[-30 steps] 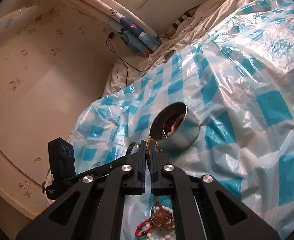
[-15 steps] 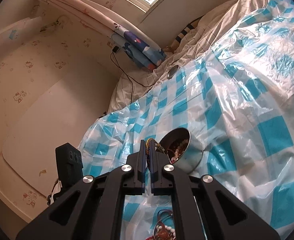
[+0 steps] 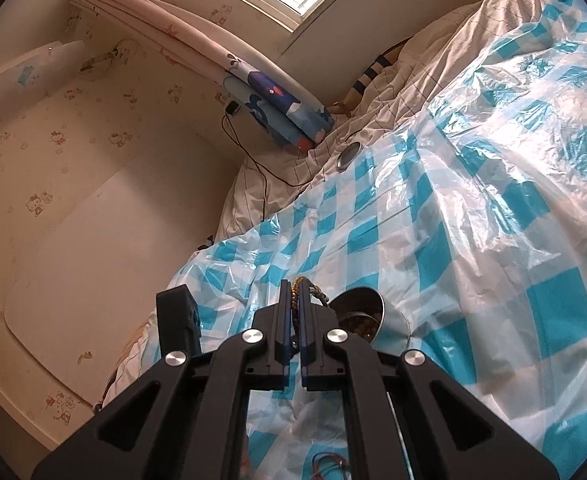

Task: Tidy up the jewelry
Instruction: 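Open both grippers over the tin to drop the bangle and gold bracelet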

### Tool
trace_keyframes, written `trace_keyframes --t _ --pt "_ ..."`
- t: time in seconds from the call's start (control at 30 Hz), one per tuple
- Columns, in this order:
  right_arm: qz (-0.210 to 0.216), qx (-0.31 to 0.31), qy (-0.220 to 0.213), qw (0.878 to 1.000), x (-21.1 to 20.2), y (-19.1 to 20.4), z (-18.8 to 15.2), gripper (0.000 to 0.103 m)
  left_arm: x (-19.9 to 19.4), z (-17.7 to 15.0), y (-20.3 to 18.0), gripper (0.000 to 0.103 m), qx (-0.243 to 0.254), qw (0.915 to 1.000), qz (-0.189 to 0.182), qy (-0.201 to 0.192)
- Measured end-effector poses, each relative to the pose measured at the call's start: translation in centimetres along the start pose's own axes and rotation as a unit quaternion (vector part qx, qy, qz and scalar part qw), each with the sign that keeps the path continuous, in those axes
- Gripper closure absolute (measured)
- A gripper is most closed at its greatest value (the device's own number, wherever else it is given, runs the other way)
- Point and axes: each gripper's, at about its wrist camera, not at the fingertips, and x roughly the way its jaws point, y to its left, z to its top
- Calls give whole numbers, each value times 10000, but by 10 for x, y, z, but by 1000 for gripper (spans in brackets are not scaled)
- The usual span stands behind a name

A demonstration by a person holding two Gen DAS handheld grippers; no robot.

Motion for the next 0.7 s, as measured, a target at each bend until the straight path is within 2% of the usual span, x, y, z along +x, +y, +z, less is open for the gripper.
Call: trace_keyframes --t 0.27,0.3,0.4,0.43,0.47,0.53,0.7 --pt "271 69 239 9993 43 4 3 99 -38 0 18 89 -217 9991 -42 -354" --pt "182 66 309 9993 50 4 3 99 -41 -1 21 87 -233 9991 -41 -353" --pt "-453 160 571 9972 70 -10 -1 98 -48 -8 29 80 -310 9989 -22 -338" --pt "-766 247 638 9947 73 -18 -3 93 -49 -9 31 79 -322 9989 -16 -335" --pt "-854 335 624 9938 72 -23 -4 78 -51 -11 32 77 -329 9989 -2 -333" --pt "-1025 470 562 9920 67 -30 -4 69 -55 -14 32 72 -308 9990 0 -339" --pt "-1093 522 376 9919 57 -35 -5 69 -64 -21 29 62 -192 9991 57 -374"
